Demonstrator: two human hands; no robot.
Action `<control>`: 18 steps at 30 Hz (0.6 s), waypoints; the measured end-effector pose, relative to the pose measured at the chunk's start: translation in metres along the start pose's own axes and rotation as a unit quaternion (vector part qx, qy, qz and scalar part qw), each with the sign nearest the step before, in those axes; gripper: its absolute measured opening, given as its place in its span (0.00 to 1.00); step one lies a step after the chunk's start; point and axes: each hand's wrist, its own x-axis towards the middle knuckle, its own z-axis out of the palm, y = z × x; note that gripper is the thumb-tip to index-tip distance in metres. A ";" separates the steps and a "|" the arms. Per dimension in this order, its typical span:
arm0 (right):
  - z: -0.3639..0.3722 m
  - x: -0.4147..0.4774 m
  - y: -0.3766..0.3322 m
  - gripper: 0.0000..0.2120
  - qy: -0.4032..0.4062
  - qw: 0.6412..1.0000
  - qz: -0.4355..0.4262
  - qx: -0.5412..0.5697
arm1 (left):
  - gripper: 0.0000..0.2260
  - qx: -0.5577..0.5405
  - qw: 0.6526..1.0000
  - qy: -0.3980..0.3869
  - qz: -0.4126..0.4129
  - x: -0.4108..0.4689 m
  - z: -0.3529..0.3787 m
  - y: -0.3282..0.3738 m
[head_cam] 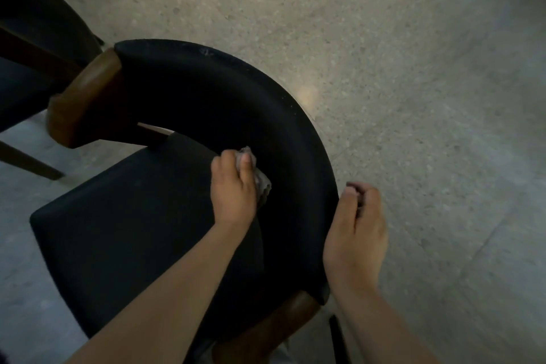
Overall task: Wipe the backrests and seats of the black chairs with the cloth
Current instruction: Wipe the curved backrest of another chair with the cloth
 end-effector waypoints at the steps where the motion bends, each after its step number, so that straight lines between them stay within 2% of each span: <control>1: -0.001 0.008 -0.005 0.10 -0.001 1.000 -0.014 0.003 | 0.12 -0.004 1.000 -0.004 -0.010 -0.004 0.008 0.000; 6: 0.021 0.043 -0.020 0.14 -0.040 0.996 -0.066 -0.039 | 0.13 -0.019 0.997 0.021 -0.078 -0.008 0.030 -0.007; 9: 0.028 0.046 -0.012 0.15 -0.042 0.996 -0.065 -0.048 | 0.15 0.021 0.987 -0.026 -0.157 0.000 0.029 -0.027; 12: 0.027 0.045 -0.010 0.14 -0.041 0.996 -0.067 -0.045 | 0.17 0.094 0.957 -0.067 -0.265 0.006 0.019 -0.050; 14: 0.028 0.046 -0.011 0.13 -0.041 0.996 -0.071 -0.040 | 0.13 0.051 0.974 -0.031 -0.218 0.010 0.009 -0.044; 16: 0.028 0.045 -0.010 0.13 -0.037 0.996 -0.077 -0.039 | 0.11 -0.012 0.994 0.007 -0.107 0.012 -0.005 -0.018; 18: 0.028 0.045 -0.010 0.13 -0.033 0.996 -0.080 -0.033 | 0.08 -0.057 0.998 0.027 0.002 0.012 -0.018 0.018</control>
